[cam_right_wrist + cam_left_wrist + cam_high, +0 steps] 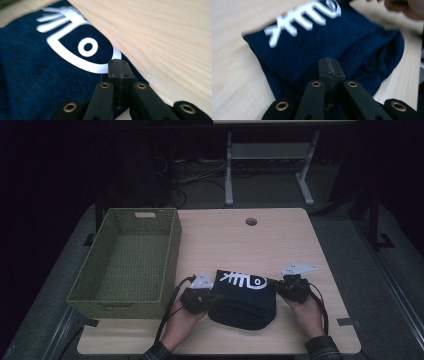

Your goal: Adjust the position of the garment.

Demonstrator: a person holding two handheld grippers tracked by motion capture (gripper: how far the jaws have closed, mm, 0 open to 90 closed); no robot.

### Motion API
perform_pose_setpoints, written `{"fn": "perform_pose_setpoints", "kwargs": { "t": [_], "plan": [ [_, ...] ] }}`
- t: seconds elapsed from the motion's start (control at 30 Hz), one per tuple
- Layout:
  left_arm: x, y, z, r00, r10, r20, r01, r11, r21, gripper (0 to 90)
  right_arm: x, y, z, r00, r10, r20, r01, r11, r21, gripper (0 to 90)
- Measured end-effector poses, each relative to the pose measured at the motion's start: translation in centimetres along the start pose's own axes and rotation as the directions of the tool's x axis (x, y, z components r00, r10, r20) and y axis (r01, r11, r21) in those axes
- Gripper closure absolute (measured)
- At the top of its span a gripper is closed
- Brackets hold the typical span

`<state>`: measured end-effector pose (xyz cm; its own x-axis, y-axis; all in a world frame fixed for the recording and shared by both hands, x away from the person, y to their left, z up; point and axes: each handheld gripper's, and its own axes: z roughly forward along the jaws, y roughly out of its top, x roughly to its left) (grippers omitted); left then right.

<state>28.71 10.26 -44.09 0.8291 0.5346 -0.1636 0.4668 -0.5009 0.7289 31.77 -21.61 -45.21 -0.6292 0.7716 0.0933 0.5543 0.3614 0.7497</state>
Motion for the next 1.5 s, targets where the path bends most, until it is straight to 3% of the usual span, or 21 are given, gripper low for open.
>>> {"fn": "perform_pose_setpoints", "kwargs": {
  "t": [0.13, 0.27, 0.4, 0.67, 0.73, 0.87, 1.0, 1.03, 1.13, 1.23, 1.33, 1.5],
  "plan": [
    [0.1, -0.6, 0.7, 0.9996, 0.014, -0.026, -0.013, 0.9992, 0.038, 90.0, 0.1, -0.4, 1.1, 0.9993, -0.018, 0.032, 0.016, 0.998, 0.066, 90.0],
    [-0.1, -0.7, 1.4, 0.9941, 0.076, -0.078, -0.069, 0.9935, 0.090, 90.0, 0.1, -0.6, 1.3, 0.9993, -0.013, 0.036, 0.010, 0.996, 0.084, 90.0],
    [0.6, -0.5, 1.5, 0.9886, 0.091, -0.120, -0.078, 0.9914, 0.105, 90.0, 0.6, -0.8, 1.1, 0.9989, -0.017, 0.044, 0.013, 0.996, 0.091, 90.0],
    [1.3, 0.0, 1.2, 0.9928, 0.043, -0.112, -0.034, 0.9965, 0.076, 90.0, 0.9, -1.2, 0.4, 0.9995, -0.018, 0.026, 0.017, 0.998, 0.057, 89.2],
    [1.4, 0.2, 0.6, 0.9942, 0.013, -0.107, -0.009, 0.9991, 0.041, 83.8, 0.8, -1.2, -0.1, 0.9998, -0.009, 0.016, 0.009, 1.000, 0.024, 80.0],
    [1.7, 1.1, -0.4, 0.9954, -0.011, -0.095, 0.011, 0.9999, -0.005, 75.3, 0.6, -1.4, -1.5, 0.9989, -0.002, 0.046, 0.003, 0.999, -0.033, 65.8],
    [2.5, 2.0, -0.7, 0.9935, -0.052, -0.101, 0.048, 0.9979, -0.044, 60.2, 0.3, -1.9, -2.9, 0.9967, 0.020, 0.079, -0.014, 0.997, -0.076, 52.5],
    [2.7, 2.1, -0.6, 0.9927, -0.063, -0.103, 0.059, 0.9973, -0.044, 52.7, 0.2, -2.3, -3.2, 0.9951, 0.020, 0.097, -0.013, 0.997, -0.075, 46.6],
    [3.6, 2.2, -0.3, 0.9909, -0.096, -0.095, 0.092, 0.9949, -0.040, 42.2, -0.1, -3.3, -3.6, 0.9923, 0.033, 0.120, -0.026, 0.998, -0.065, 38.8],
    [4.2, 2.0, 0.3, 0.9905, -0.111, -0.082, 0.108, 0.9936, -0.032, 35.4, -0.5, -4.5, -3.8, 0.9883, 0.051, 0.144, -0.044, 0.998, -0.051, 26.2],
    [4.6, 1.9, 1.0, 0.9892, -0.124, -0.078, 0.123, 0.9922, -0.018, 28.0, -0.8, -5.7, -3.8, 0.9854, 0.076, 0.152, -0.076, 0.997, -0.006, 17.9],
    [4.9, 1.7, 1.9, 0.9883, -0.124, -0.089, 0.123, 0.9923, -0.012, 21.3, -0.5, -6.4, -3.2, 0.9796, 0.058, 0.192, -0.069, 0.996, 0.048, 11.7]
  ]
}}
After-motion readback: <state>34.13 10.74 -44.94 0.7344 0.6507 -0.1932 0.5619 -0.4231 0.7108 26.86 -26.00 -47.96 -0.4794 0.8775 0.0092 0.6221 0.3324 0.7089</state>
